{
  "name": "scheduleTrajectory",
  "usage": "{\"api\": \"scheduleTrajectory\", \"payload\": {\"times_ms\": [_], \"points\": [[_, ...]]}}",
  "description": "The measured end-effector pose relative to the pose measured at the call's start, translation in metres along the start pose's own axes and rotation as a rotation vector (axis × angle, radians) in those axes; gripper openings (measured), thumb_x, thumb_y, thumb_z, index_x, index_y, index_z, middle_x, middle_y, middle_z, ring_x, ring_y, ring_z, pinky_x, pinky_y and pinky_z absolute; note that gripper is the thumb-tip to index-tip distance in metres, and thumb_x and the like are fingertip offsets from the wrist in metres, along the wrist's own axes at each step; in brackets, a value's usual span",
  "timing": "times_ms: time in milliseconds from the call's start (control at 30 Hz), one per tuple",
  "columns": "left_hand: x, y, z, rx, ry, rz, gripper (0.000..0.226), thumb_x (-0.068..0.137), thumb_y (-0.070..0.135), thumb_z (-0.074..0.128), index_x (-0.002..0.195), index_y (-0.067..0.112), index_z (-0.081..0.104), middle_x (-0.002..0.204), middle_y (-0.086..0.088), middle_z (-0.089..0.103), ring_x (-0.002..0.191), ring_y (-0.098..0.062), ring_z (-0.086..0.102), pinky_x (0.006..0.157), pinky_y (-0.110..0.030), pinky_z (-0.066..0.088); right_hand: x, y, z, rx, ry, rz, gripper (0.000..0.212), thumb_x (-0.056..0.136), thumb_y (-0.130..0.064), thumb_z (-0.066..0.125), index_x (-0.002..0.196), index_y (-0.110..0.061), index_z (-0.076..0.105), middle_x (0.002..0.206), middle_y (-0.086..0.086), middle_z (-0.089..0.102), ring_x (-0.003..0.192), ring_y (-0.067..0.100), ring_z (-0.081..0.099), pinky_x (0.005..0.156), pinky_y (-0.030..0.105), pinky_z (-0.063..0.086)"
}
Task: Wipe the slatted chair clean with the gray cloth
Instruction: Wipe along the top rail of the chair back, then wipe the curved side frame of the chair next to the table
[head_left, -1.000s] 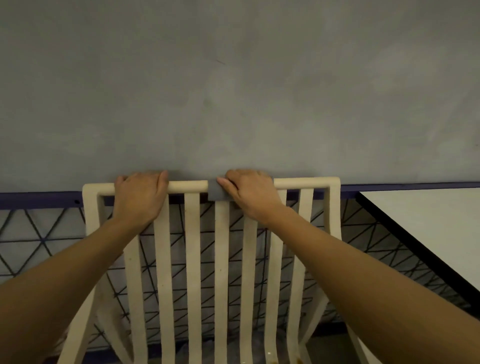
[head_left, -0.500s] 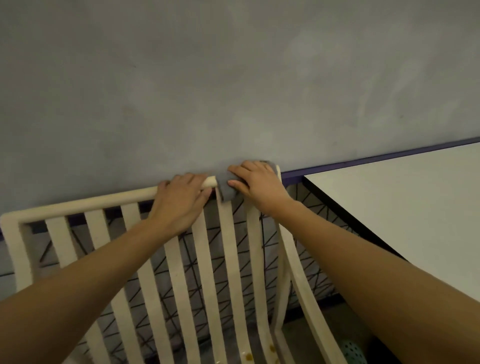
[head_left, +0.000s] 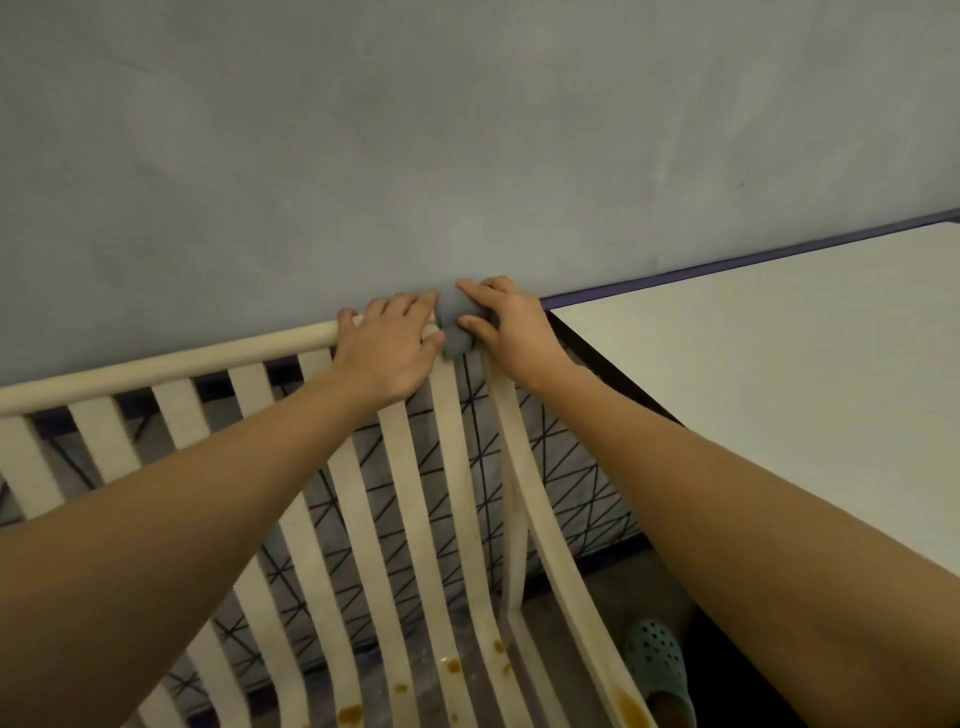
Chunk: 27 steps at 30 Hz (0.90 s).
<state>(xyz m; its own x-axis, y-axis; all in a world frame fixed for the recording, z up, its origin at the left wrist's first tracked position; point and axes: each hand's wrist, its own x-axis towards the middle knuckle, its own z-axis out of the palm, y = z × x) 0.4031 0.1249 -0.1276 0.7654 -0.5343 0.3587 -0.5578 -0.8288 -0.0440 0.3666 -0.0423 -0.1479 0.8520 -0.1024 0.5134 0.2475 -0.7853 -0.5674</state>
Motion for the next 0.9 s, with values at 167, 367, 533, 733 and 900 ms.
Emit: {"api": "scheduleTrajectory", "payload": {"times_ms": [167, 367, 533, 733, 900], "points": [[-0.003, 0.000, 0.003, -0.011, 0.023, 0.006, 0.052, 0.099, 0.045, 0.032, 0.148, 0.029, 0.024, 0.149, 0.002, 0.036, 0.134, -0.024, 0.032, 0.106, -0.051, 0.023, -0.009, -0.002, 0.006, 0.152, 0.091, 0.066, 0.051, 0.094, -0.010, 0.061, 0.143, -0.009, 0.047, 0.133, 0.014, 0.058, 0.121, 0.022, 0.055, 0.102, 0.016, 0.035], [-0.004, -0.001, 0.001, -0.029, 0.015, 0.003, 0.054, 0.099, 0.048, 0.032, 0.149, 0.030, 0.021, 0.152, 0.002, 0.029, 0.138, -0.023, 0.025, 0.107, -0.050, 0.019, -0.020, -0.001, 0.011, 0.303, 0.189, 0.169, 0.054, 0.096, -0.020, 0.060, 0.147, -0.017, 0.041, 0.129, 0.007, 0.060, 0.111, 0.006, 0.054, 0.093, 0.008, 0.039], [-0.007, -0.001, 0.003, -0.025, 0.015, 0.017, 0.055, 0.099, 0.047, 0.033, 0.149, 0.031, 0.017, 0.154, 0.002, 0.025, 0.139, -0.023, 0.022, 0.108, -0.050, 0.017, -0.054, 0.010, 0.020, 0.336, 0.184, 0.274, 0.038, 0.098, -0.028, 0.056, 0.134, -0.014, 0.058, 0.107, -0.001, 0.069, 0.093, 0.000, 0.063, 0.091, 0.022, 0.054], [-0.003, -0.001, 0.005, -0.024, 0.018, 0.012, 0.053, 0.099, 0.047, 0.033, 0.147, 0.031, 0.019, 0.150, 0.000, 0.031, 0.136, -0.025, 0.027, 0.106, -0.053, 0.019, -0.136, 0.023, 0.041, 0.494, 0.155, 0.412, 0.025, 0.097, -0.022, 0.058, 0.121, -0.029, 0.058, 0.093, -0.023, 0.066, 0.091, -0.011, 0.064, 0.082, 0.009, 0.051], [-0.002, 0.002, 0.003, -0.037, 0.018, -0.018, 0.051, 0.098, 0.047, 0.034, 0.145, 0.031, 0.023, 0.144, -0.001, 0.038, 0.131, -0.027, 0.033, 0.106, -0.051, 0.021, -0.120, 0.029, 0.036, 0.379, 0.109, 0.440, 0.019, 0.096, -0.026, 0.060, 0.090, -0.014, 0.073, 0.076, 0.000, 0.071, 0.074, 0.003, 0.067, 0.064, 0.018, 0.054]]}}
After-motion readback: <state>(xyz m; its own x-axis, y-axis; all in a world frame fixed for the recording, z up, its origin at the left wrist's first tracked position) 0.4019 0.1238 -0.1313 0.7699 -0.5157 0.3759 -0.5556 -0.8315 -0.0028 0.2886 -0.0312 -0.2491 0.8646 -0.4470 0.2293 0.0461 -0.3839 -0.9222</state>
